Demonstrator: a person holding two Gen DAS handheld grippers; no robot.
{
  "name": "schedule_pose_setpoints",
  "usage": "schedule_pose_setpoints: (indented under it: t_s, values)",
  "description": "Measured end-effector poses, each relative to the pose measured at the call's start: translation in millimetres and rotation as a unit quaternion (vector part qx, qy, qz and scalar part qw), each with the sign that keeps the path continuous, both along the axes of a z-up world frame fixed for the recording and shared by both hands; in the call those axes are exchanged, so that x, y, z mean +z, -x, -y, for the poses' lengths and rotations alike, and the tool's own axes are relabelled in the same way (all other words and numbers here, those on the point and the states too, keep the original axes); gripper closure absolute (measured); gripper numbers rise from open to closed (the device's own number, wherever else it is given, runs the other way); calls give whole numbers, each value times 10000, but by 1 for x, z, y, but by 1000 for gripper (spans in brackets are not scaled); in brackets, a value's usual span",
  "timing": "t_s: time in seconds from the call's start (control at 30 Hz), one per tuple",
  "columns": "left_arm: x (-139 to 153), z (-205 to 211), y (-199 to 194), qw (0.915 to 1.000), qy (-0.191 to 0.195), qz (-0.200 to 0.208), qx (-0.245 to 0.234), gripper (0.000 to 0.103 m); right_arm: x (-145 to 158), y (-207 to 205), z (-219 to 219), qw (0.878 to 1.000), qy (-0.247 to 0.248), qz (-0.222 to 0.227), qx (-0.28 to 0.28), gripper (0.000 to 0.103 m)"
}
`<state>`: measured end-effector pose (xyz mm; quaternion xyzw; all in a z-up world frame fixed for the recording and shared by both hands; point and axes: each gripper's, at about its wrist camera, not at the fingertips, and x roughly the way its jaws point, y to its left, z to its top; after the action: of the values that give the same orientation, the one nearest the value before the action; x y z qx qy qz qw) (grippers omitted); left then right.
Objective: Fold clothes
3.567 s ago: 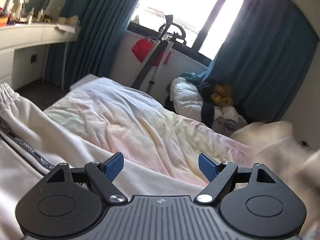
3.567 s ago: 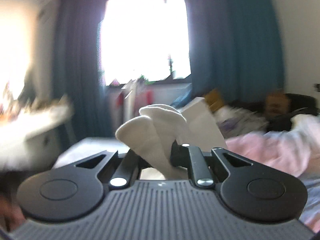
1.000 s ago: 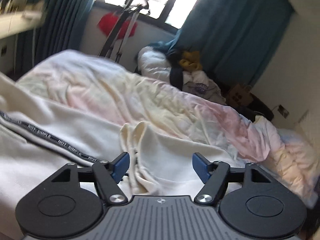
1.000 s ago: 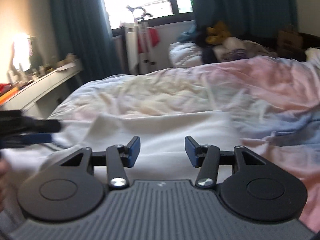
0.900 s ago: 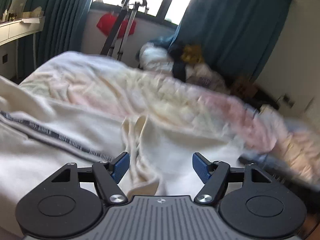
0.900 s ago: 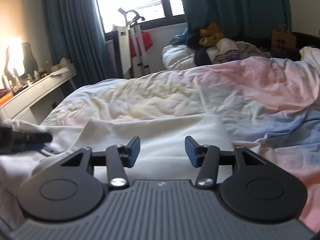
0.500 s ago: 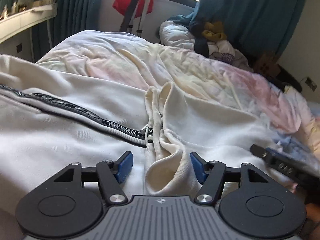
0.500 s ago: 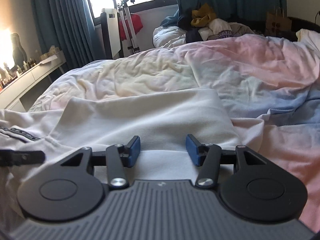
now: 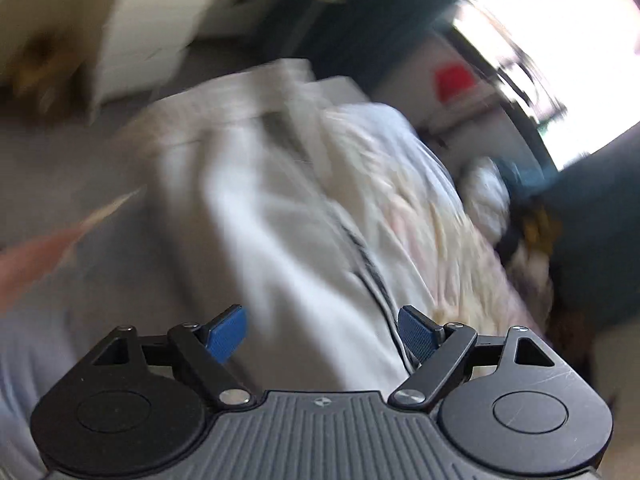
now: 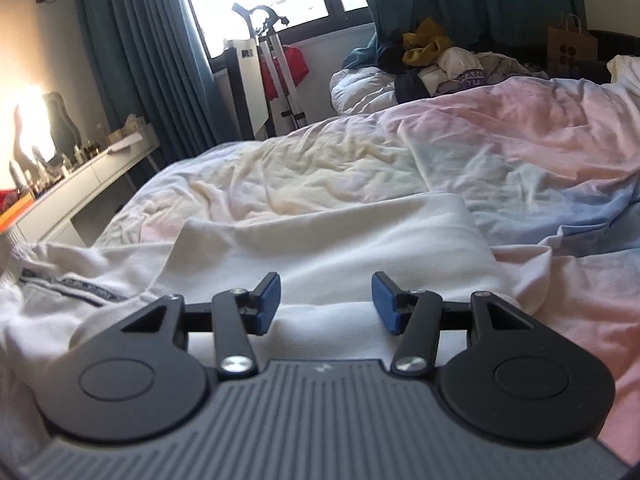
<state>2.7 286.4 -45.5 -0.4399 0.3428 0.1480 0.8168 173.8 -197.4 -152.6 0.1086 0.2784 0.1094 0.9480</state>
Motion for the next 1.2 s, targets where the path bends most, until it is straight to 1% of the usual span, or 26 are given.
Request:
schedule_pose_setpoints:
  t_s: [0.03,0.1,0.17,0.2,0.27,0.3,0.37,0.4,0.47,0.5,0.53,0.57,0.6,0.67,0.7,0.73,0.77,0.8,0.87,0.93,0.97,1.0,1.03,1.1,1.17,1.2]
  values:
    - [-8,-13,2,9996,234,6,177,18,-2,0,-4,9999,128,-41,16,50]
    - [-22,-29,7,9973,530,-63,495,18,-5,0,-13,9992,400,-60,54,49]
    - [-37,-41,6,9934,853,-151,756,18,-4,1,-17,9989,450,-26,93,49]
    - [-43,-46,5,9915,1012,-12,817,18,-3,2,-17,9992,375,-15,134,49]
    - [-52,-53,-3,9897,1150,248,818,18,-2,5,-19,9994,229,27,256,50]
    - [-57,-58,-9,9890,1185,328,824,18,0,7,-21,9992,227,130,288,50]
    - [-66,-65,-18,9856,1311,359,1007,19,9,20,-30,9966,425,638,294,50]
    - [-69,-70,-22,9843,1333,458,1065,19,13,24,-34,9949,404,832,409,50]
    - [-70,-78,-29,9835,1220,613,1187,19,15,26,-42,9932,285,878,707,51]
    - [-69,-81,-33,9846,1070,665,1213,24,14,26,-46,9927,268,837,820,51]
    - [-65,-81,-37,9872,762,695,1213,33,8,22,-50,9933,326,682,872,51]
    - [-63,-80,-42,9894,547,668,1169,35,2,18,-54,9936,384,527,923,51]
    - [-63,-78,-46,9912,389,655,1087,37,-5,14,-57,9940,402,339,960,52]
    - [-63,-79,-51,9910,258,654,1141,47,-16,4,-58,9952,306,-3,931,52]
    - [-61,-79,-52,9903,225,696,1177,55,-17,3,-58,9952,285,-8,933,52]
    - [-60,-80,-54,9897,192,737,1214,70,-16,2,-58,9952,284,-9,939,52]
    - [-56,-78,-56,9905,47,807,1113,77,-16,2,-59,9952,277,-12,940,52]
    - [-47,-75,-59,9917,-263,876,909,81,-16,2,-58,9954,253,-19,929,52]
    - [-25,-57,-62,9883,-903,1032,674,83,-14,2,-56,9958,171,-38,894,52]
    - [1,-34,-64,9801,-1477,1250,440,84,-7,3,-48,9968,-14,-86,795,52]
    - [15,-21,-65,9745,-1730,1392,325,84,-2,5,-41,9975,-154,-61,690,51]
    - [31,-6,-67,9659,-2063,1555,161,84,4,7,-33,9979,-282,-26,582,51]
    - [48,12,-70,9549,-2401,1749,-24,84,10,9,-24,9982,-379,27,470,51]
    - [75,52,-72,9327,-2913,2099,-352,84,21,12,-3,9982,-556,113,194,51]
    - [99,105,-77,9101,-3339,2355,-686,84,29,14,17,9972,-716,177,-112,51]
    - [107,129,-81,9002,-3479,2480,-845,84,32,14,28,9965,-761,199,-275,50]
